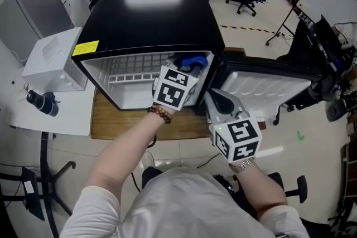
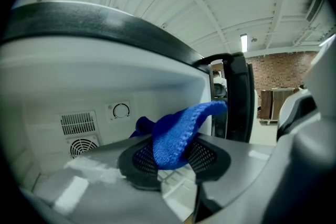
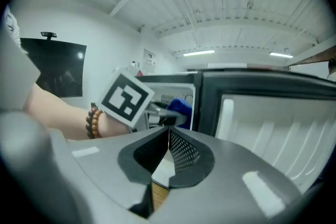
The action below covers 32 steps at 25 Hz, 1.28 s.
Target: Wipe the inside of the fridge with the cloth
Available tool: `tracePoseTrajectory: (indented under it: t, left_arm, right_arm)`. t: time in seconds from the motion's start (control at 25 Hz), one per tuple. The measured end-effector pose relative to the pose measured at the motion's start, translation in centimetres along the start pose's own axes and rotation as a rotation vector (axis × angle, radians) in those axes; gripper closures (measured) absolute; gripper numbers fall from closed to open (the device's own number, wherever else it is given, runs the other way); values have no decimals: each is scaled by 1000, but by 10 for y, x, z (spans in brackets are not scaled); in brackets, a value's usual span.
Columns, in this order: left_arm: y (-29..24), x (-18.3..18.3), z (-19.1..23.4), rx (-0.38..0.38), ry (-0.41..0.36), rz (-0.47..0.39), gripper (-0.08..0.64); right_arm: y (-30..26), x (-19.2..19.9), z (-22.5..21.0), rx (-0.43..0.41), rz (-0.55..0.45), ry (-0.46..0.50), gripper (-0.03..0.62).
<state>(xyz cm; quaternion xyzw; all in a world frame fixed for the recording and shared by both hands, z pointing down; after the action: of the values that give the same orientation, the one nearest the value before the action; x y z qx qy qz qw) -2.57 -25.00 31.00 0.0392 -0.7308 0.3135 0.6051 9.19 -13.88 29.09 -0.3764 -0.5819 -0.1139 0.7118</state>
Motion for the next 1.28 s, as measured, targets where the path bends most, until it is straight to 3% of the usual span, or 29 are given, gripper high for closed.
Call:
tracePoseTrajectory:
  t: [0.16, 0.32, 0.84, 1.28]
  left_arm:
    - [-2, 0, 2, -2, 4, 1, 436]
    - [-2, 0, 3, -1, 16, 5, 436]
    - [-3, -1, 4, -2, 26, 19, 436]
    - [-10, 1, 7, 3, 32, 40, 436]
  right_arm:
    - [28, -36, -3, -16, -60, 59, 571]
    - [26, -46, -16, -27, -40, 22, 514]
    - [14, 15, -54, 137, 58, -120, 486]
    - [-16, 48, -68, 126, 170, -203, 507]
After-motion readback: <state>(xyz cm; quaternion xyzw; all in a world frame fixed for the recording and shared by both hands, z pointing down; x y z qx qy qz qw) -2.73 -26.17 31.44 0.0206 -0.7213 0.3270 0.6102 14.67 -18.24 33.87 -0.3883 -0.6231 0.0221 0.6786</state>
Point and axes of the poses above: the fingertips, and each gripper's own axes: y backward along the fingers, z to its left, x out of its underside, the point moved 7 cm from there along y, backward along the fingers, and after that the axes turned 9 degrees about z, right-handed, at the moved point
